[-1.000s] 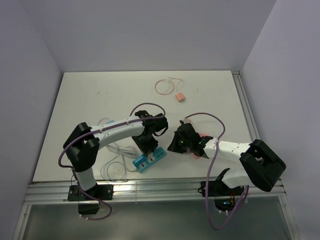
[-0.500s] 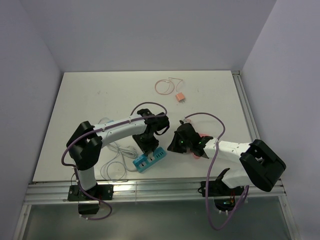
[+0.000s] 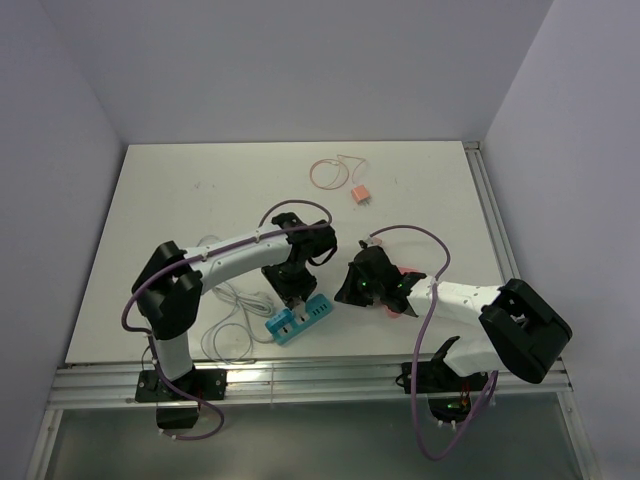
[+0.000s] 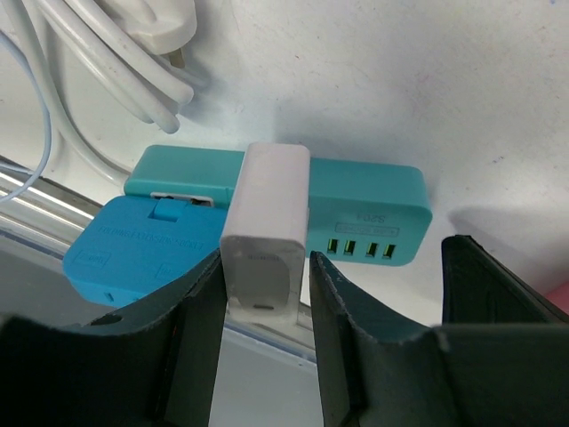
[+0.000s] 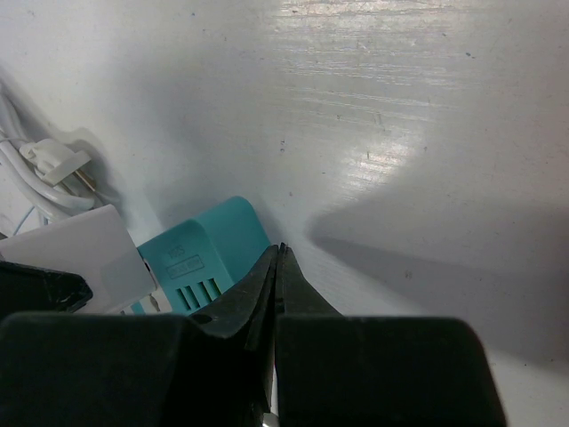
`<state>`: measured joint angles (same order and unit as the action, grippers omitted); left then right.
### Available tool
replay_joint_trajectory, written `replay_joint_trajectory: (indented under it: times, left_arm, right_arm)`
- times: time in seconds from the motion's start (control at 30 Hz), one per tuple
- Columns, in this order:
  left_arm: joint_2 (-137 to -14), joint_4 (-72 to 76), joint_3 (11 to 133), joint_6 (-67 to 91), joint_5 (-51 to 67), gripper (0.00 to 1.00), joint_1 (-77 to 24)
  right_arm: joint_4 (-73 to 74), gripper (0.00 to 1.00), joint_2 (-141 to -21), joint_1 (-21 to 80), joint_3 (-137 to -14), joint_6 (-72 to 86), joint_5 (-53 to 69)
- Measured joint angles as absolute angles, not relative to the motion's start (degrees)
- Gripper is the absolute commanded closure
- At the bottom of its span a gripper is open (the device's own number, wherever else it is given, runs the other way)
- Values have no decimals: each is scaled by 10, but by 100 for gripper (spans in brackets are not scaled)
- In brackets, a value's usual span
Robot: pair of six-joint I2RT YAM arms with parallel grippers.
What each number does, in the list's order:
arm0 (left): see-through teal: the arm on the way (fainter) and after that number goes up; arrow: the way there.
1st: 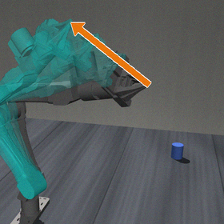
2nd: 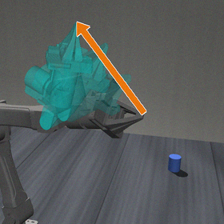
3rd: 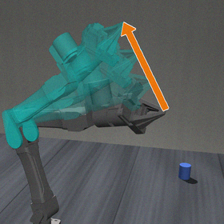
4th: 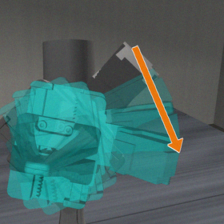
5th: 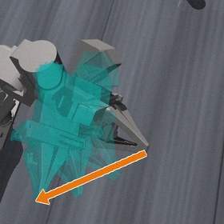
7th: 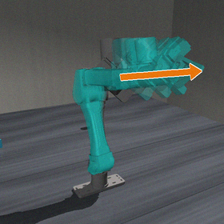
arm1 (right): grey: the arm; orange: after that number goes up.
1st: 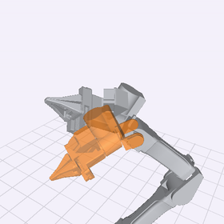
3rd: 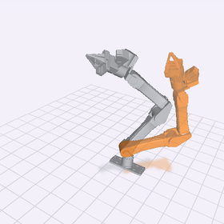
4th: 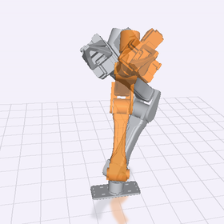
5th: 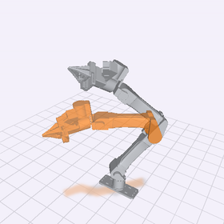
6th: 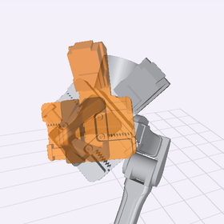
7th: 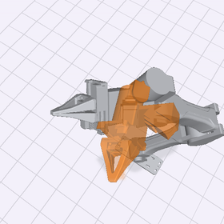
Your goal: Insert the plug
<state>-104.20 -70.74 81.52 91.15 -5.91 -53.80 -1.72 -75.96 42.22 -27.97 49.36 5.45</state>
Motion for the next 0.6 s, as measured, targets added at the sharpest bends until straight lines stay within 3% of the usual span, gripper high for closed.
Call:
replay_joint_trajectory:
  times: [0.6]
  left_arm:
    - [-1034, -757, 894, 907, -79, 53, -537]
  right_arm:
    - [2, 100, -760, 422, -289, 483, 51]
